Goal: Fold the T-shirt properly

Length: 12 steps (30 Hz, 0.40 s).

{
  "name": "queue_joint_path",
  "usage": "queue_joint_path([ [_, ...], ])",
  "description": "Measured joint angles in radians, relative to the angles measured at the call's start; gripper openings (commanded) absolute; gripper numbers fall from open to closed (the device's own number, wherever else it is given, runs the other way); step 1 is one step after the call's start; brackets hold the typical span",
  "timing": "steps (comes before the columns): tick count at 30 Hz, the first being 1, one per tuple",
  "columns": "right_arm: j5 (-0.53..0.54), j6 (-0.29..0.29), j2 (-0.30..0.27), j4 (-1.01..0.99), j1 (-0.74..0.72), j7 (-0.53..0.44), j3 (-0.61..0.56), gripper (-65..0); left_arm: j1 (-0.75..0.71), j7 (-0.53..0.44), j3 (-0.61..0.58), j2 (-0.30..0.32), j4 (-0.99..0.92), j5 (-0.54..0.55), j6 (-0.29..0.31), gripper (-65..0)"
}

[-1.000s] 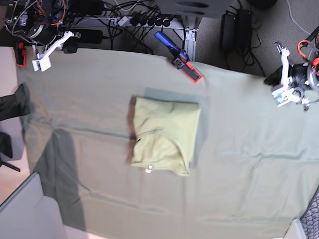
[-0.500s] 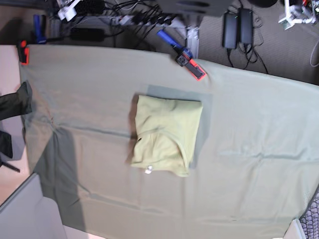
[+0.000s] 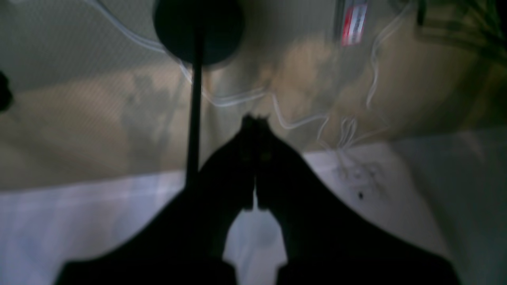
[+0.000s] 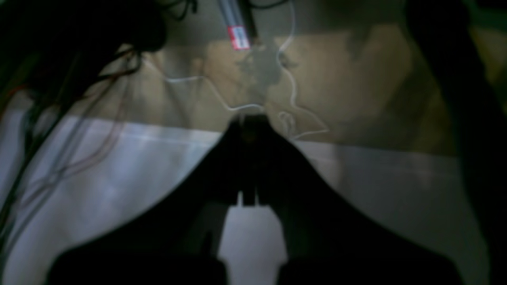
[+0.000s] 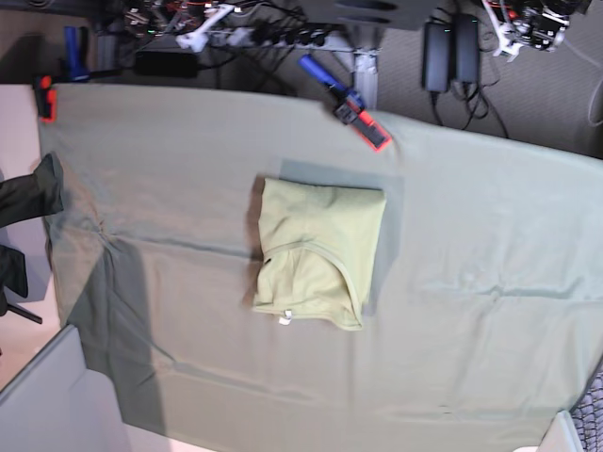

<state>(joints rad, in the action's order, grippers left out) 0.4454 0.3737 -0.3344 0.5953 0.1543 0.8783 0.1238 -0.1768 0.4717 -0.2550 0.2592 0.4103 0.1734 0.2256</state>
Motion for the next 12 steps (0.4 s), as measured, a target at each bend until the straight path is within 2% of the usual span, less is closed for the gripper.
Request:
queue_joint_path([
  [1,0.006,0.000,0.006,-0.022,-0.027,-0.010,0.000,-65.0,0.029,-0.009,0.000,-0.014,-0.027,-0.004,-0.016,-65.0],
  [6,-0.003,0.000,0.025,-0.044,-0.116,-0.021,0.000,-65.0,0.144,-0.044,0.000,-0.064,-0.052,0.003,-0.015,-65.0],
  [9,-0.003,0.000,0.044,-0.044,-0.148,-0.022,0.000,-65.0,0.173,-0.104,0.000,-0.065,-0.048,0.022,0.044,-65.0],
  [12,-0.001,0.000,0.068,-0.044,-0.164,-0.023,0.000,-65.0,0.166,-0.108,0.000,-0.060,-0.048,0.056,0.045,-65.0],
])
